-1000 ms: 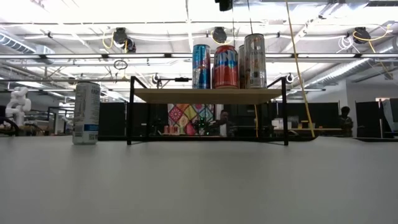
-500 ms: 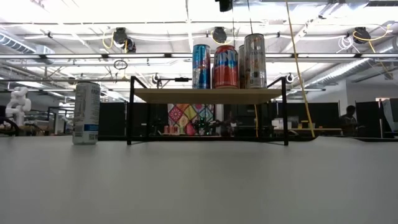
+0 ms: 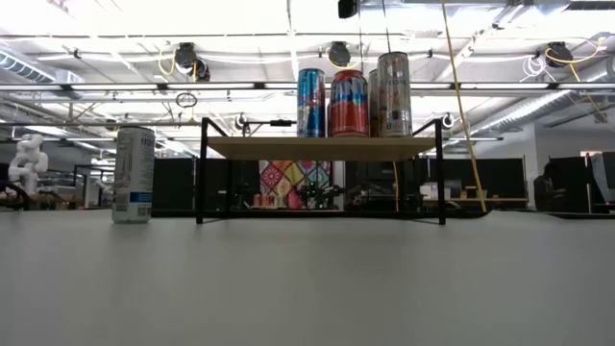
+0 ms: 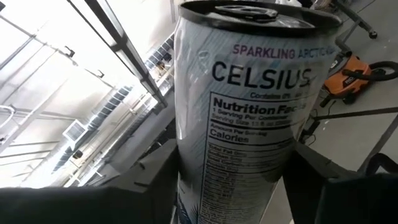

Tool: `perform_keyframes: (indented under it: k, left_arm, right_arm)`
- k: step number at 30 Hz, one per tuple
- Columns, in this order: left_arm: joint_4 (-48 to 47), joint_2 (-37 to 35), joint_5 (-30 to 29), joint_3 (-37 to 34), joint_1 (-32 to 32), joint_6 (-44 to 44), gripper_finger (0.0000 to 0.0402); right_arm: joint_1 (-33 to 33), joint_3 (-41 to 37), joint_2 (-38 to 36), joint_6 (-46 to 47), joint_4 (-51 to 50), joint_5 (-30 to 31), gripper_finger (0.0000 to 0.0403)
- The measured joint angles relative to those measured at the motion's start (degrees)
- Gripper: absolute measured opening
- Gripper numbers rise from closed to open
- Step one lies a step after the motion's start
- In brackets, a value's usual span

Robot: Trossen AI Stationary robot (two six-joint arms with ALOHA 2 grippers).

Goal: Place canned beverage on shelf
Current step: Put the top right white soda can on the shelf

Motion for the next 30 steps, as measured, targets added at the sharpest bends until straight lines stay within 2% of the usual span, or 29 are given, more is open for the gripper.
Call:
perform_keyframes:
  k: [3,11,16,24,30]
  left_arm:
    - [-0.36,-0.01,-0.07,0.0,-0.51,-3.32,0.0274]
    - [-1.42,0.04,5.89,0.0,-0.88,-16.29,0.0321]
    - [-4.72,-1.02,6.7,0.01,-1.04,-24.96,0.0324]
    - [-10.35,-4.68,7.49,0.01,-2.95,-27.92,0.0324]
    - [-20.42,-10.13,12.06,0.0,-2.46,-44.52,0.0324]
  right_arm:
    - [-0.17,0.0,0.01,0.08,0.38,-0.17,0.0196]
    - [-1.01,-0.02,0.02,-0.03,1.14,-0.61,0.0192]
    - [-2.33,-0.04,0.09,0.88,0.89,-3.75,0.0193]
    - [-4.05,-0.04,0.08,1.41,1.25,-7.18,0.0189]
    - [-5.83,-0.04,0.07,1.29,1.26,-13.18,0.0189]
